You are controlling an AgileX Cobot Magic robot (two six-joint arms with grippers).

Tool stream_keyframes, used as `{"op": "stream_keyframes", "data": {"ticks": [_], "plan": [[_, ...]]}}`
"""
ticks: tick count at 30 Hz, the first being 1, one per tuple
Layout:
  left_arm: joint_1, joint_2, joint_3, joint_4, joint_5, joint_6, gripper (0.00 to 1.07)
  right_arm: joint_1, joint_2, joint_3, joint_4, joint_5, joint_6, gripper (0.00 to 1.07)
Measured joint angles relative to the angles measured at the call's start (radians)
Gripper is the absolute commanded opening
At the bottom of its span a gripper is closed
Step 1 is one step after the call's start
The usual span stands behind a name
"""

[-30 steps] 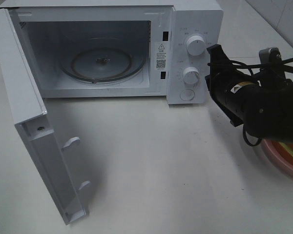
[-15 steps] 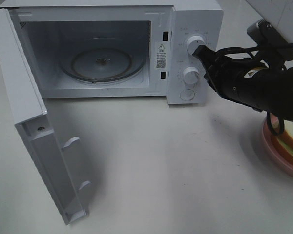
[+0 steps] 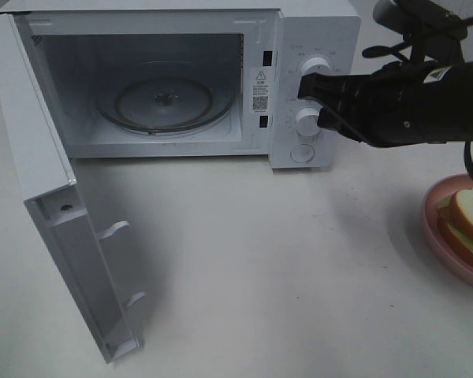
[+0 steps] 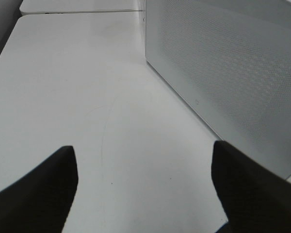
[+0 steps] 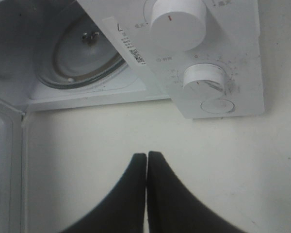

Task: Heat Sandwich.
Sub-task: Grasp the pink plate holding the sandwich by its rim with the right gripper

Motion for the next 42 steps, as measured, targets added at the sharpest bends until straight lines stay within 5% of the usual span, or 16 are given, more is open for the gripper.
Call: {"op": "stream_keyframes", "data": {"ticks": [8, 18, 23, 31, 42], "plan": [[0.000, 0.000, 0.000, 0.000, 0.000, 0.000, 0.71, -0.132, 0.000, -0.105, -0.154, 0.316, -0.012, 0.04], [0.000, 0.000, 0.000, 0.000, 0.000, 0.000, 0.71, -0.152, -0.003, -0.189, -0.396, 0.601, 0.022, 0.13], [0.000, 0.000, 0.000, 0.000, 0.000, 0.000, 0.71, -0.154, -0.006, -0.235, -0.531, 0.738, 0.080, 0.33], [0.000, 0.000, 0.000, 0.000, 0.000, 0.000, 0.71, -0.158, 0.003, -0.320, -0.628, 0.948, 0.140, 0.81], [0.000, 0.000, 0.000, 0.000, 0.000, 0.000, 0.71, -0.247, 0.133, -0.405, -0.653, 1.097, 0.212, 0.76]]}}
